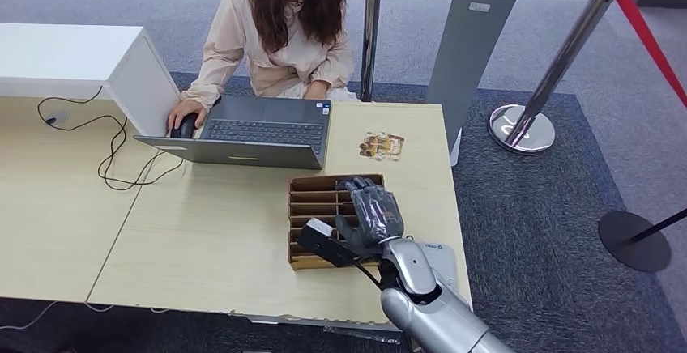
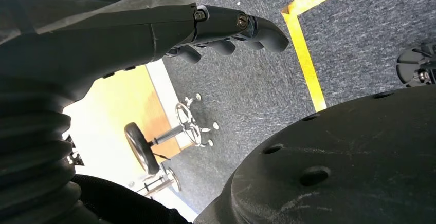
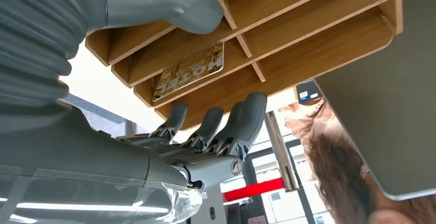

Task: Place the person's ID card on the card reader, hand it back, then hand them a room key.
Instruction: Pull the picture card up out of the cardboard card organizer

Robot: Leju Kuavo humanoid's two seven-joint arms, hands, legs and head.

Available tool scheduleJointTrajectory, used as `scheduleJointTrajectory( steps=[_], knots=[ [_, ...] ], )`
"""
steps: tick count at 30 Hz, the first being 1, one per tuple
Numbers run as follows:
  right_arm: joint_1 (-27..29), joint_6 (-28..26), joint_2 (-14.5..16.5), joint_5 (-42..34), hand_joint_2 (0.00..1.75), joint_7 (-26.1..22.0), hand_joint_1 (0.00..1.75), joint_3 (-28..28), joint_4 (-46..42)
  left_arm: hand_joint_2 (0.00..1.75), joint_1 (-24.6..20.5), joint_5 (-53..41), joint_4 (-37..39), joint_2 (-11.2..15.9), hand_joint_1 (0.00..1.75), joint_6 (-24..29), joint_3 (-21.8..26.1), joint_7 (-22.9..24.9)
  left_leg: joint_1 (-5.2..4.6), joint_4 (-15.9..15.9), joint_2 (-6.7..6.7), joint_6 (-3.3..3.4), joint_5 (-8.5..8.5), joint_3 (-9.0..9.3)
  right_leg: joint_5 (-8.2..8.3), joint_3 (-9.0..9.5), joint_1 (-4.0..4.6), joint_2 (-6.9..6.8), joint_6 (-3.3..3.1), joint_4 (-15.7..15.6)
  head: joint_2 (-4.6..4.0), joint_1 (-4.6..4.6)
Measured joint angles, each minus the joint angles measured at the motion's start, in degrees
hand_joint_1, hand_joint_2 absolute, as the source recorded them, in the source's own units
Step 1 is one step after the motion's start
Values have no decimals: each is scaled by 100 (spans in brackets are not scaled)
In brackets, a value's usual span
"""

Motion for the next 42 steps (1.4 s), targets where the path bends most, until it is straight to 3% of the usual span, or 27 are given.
scheduleJointTrajectory(
  steps=[29,32,38,42],
  knots=[
    [-122,-87,123,-124,175,-91,76,-2,377,0,10,-26,2,-10,0,41,2,-59,-3,0,-1,0,0,0,0,-1,-3,0,0,0,0,1],
    [-123,-110,132,-140,175,-105,87,-2,411,0,10,-27,2,-11,0,42,2,-59,-4,0,-1,0,0,0,0,-1,-3,0,0,0,0,1],
    [-122,-146,144,-171,175,-115,139,-2,443,0,11,-25,2,-11,0,42,2,-63,-4,0,-1,0,0,0,0,-1,-4,0,0,0,0,1],
    [-128,-216,148,-179,175,-166,138,-4,462,0,12,-16,2,-11,0,42,2,-76,-4,0,-1,0,0,1,0,-1,-4,0,0,0,0,0]
  ],
)
